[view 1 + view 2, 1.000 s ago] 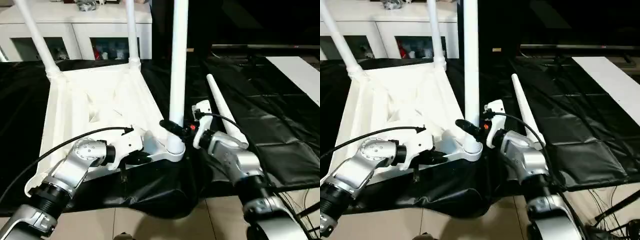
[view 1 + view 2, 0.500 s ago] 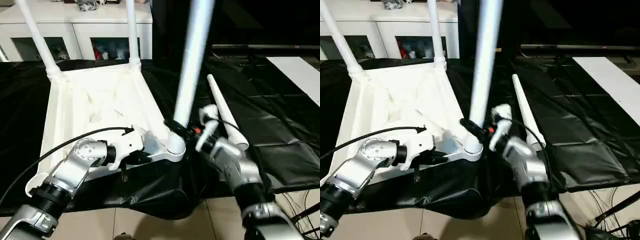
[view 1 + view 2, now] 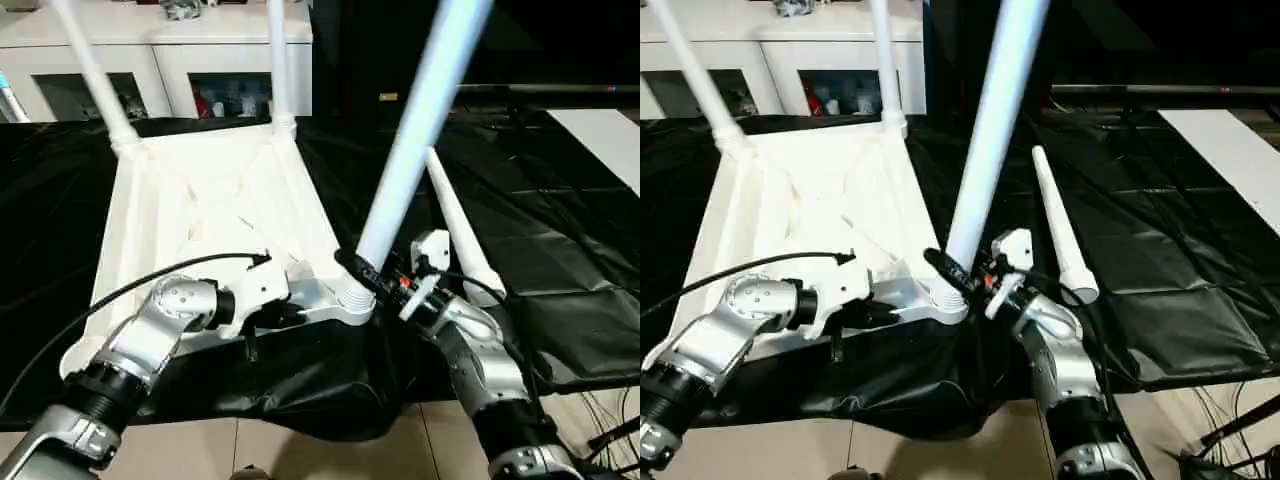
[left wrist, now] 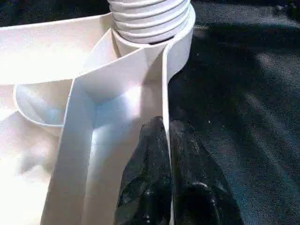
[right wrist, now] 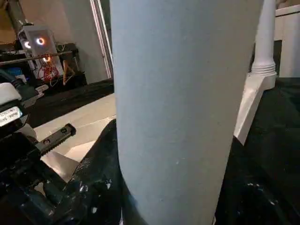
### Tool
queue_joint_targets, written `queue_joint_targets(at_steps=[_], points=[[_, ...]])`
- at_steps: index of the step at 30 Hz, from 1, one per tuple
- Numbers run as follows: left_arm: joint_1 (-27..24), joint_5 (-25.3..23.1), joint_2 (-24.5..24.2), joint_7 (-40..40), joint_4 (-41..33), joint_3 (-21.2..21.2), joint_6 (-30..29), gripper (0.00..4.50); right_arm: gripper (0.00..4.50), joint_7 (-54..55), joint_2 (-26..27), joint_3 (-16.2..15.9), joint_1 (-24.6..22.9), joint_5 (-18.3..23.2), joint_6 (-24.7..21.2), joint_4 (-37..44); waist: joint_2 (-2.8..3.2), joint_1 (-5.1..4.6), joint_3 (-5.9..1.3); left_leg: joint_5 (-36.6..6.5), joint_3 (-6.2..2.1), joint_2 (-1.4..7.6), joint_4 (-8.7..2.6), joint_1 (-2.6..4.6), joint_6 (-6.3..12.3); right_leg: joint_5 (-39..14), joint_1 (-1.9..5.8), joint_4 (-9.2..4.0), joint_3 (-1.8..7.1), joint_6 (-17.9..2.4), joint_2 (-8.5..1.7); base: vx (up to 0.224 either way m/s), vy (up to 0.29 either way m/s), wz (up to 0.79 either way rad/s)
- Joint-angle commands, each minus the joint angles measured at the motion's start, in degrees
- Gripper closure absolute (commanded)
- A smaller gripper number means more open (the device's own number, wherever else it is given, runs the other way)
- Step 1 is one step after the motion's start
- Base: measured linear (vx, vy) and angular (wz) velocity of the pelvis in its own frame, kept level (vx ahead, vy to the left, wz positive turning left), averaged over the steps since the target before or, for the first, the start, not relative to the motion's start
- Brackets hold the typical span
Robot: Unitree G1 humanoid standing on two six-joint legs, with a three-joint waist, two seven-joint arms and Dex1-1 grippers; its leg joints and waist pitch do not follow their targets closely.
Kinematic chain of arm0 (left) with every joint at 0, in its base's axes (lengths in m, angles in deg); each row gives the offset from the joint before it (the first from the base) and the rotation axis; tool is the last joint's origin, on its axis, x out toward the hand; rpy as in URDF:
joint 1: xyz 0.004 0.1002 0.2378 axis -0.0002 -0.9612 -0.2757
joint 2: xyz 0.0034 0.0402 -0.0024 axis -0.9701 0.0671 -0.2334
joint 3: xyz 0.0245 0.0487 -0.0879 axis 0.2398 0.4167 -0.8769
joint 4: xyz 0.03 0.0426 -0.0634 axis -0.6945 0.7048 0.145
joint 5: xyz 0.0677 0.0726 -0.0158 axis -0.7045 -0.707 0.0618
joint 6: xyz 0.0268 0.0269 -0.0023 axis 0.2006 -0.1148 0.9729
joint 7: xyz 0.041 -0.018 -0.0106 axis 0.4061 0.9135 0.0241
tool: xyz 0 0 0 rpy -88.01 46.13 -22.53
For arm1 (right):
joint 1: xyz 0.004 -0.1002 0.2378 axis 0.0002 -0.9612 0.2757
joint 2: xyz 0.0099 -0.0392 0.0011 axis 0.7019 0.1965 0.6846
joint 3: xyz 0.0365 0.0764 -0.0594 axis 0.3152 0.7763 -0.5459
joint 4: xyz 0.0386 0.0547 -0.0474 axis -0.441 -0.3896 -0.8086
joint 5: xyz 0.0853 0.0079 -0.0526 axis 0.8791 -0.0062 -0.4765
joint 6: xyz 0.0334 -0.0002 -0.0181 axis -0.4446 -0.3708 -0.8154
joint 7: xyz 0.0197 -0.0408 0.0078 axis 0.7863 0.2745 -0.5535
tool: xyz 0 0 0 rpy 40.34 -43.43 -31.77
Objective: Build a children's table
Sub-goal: Insert table leg to table base
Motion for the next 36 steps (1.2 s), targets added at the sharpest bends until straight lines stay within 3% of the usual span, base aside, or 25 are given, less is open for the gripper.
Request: queue_joint_targets(at_steps=[1, 8, 11, 13, 21, 27, 32, 33, 36], points=[[1.2, -3.1, -0.8, 1.9, 2.6, -0.6, -0.7, 4.50, 2.64, 0.0, -1.2, -1.8, -2.3, -3.1, -0.9, -2.5, 0.63, -0.63, -2.00, -17.8, -0.48, 1.94, -4.30, 0.70, 0.80, -17.2, 0.70, -6.53, 3.15, -8.6, -4.02, 0.000, 0.000, 0.00], [1.5, -3.4, -0.8, 2.0, 2.8, -0.4, -0.8, 4.50, 2.64, 0.5, -1.7, -4.0, -1.1, -6.2, -0.5, -5.8, 0.53, -0.82, -1.86, -18.8, -0.54, 2.05, -4.66, 0.67, 0.33, -19.6, 0.65, -6.76, 3.09, -8.2, -4.13, 0.000, 0.000, 0.00], [1.5, -3.5, -1.0, 2.0, 2.9, -0.5, -0.8, 4.50, 2.64, 0.0, -1.7, -4.7, -0.8, -6.5, -0.9, -6.2, 0.04, -0.85, -1.72, -19.9, -0.53, 2.18, -4.87, 0.83, 0.36, -22.1, 0.44, -7.19, 3.22, -7.6, -4.34, 0.000, 0.000, 0.00], [1.5, -3.5, -1.1, 2.1, 2.9, -0.6, -0.9, 4.50, 2.64, -0.6, -1.7, -5.6, -0.6, -7.0, -0.5, -6.8, 0.01, -0.82, -1.68, -20.2, -0.60, 2.21, -4.96, 0.77, 0.26, -23.1, 0.39, -7.26, 3.26, -7.1, -4.42, 0.000, 0.000, 0.00], [1.2, -3.6, -1.5, 2.3, 2.3, -1.0, -1.5, 4.50, 2.64, -2.1, -1.4, -4.1, 0.0, -5.4, -0.1, -9.3, -0.45, -0.77, -1.75, -21.2, -0.66, 2.33, -5.11, 0.84, 0.27, -24.9, 0.24, -7.47, 3.35, -7.0, -4.61, 0.000, 0.000, 0.00], [1.3, -3.7, -1.8, 2.2, 2.5, -1.1, -1.4, 4.50, 2.64, -2.2, -1.8, -3.0, 1.4, -4.6, -2.3, -13.0, -0.16, -0.97, -1.51, -23.5, -0.85, 2.32, -5.30, 0.90, -0.41, -27.8, 0.01, -7.83, 3.33, -6.6, -4.69, 0.000, 0.000, 0.00], [1.7, -4.0, -2.0, 1.8, 3.0, -0.7, -1.2, 4.50, 2.64, -1.6, -3.6, -5.6, 1.9, -8.8, -2.7, -16.3, -0.05, -1.13, -1.25, -25.9, -1.00, 2.24, -5.36, 1.31, -0.92, -31.4, -0.27, -8.33, 3.29, -6.1, -4.88, 0.000, 0.000, 0.00], [1.9, -4.0, -2.0, 1.6, 3.1, -0.6, -1.2, 4.50, 2.64, -0.8, -4.2, -6.5, 2.3, -10.2, -2.6, -17.3, -0.12, -1.19, -1.29, -26.3, -1.17, 2.16, -5.54, 1.36, -1.09, -33.1, -0.04, -8.48, 3.21, -5.3, -4.94, 0.000, 0.000, 0.00], [2.4, -4.1, -2.1, 1.3, 3.4, -0.5, -1.2, 4.50, 2.64, 0.2, -4.7, -6.9, 3.7, -11.6, -3.0, -19.2, 0.05, -1.51, -1.51, -26.8, -1.19, 2.26, -5.68, 1.74, -1.26, -32.2, -0.14, -8.63, 3.17, -5.5, -4.85, 0.000, 0.000, 0.00]])
